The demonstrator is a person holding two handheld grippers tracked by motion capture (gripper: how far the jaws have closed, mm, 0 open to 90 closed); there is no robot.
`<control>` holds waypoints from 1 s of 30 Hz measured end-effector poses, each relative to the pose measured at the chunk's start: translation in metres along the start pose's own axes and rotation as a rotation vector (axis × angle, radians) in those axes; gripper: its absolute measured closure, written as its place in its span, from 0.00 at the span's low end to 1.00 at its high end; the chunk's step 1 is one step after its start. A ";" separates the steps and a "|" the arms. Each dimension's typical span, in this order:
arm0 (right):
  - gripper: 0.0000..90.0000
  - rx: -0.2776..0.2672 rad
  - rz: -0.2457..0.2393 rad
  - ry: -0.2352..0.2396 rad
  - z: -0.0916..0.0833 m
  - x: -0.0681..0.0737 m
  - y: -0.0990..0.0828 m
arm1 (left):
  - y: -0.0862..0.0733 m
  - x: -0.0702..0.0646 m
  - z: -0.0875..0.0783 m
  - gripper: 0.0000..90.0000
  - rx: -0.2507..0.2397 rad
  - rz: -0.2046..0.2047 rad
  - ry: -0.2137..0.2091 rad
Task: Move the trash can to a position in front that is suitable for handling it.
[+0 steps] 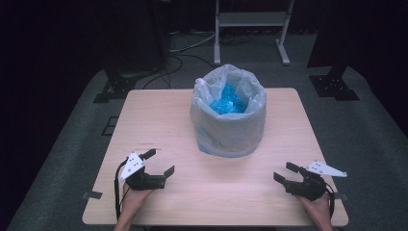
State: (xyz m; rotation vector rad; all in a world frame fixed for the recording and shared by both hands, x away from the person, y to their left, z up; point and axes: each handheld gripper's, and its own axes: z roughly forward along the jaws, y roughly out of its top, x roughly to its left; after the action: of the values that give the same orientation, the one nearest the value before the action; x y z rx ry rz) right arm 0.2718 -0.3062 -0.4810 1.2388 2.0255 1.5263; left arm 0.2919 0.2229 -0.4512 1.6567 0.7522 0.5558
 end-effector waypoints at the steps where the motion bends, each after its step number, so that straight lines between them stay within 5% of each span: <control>1: 0.25 0.001 0.000 0.003 0.001 0.000 0.000 | 0.000 0.000 0.000 0.02 0.000 -0.002 0.000; 16: 0.24 0.011 -0.024 0.054 0.008 0.008 0.015 | -0.001 0.004 -0.002 0.02 0.010 -0.026 0.002; 25: 0.24 0.008 -0.114 0.082 0.020 0.022 0.062 | 0.005 0.008 -0.009 0.02 -0.012 -0.030 0.017; 30: 0.24 -0.002 -0.189 0.099 0.031 0.035 0.104 | 0.006 0.013 -0.012 0.02 -0.013 -0.045 0.025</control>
State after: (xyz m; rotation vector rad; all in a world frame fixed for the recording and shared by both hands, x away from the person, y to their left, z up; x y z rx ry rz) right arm 0.3196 -0.2543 -0.3914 0.9576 2.1344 1.5249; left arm 0.2929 0.2401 -0.4433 1.6195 0.8009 0.5489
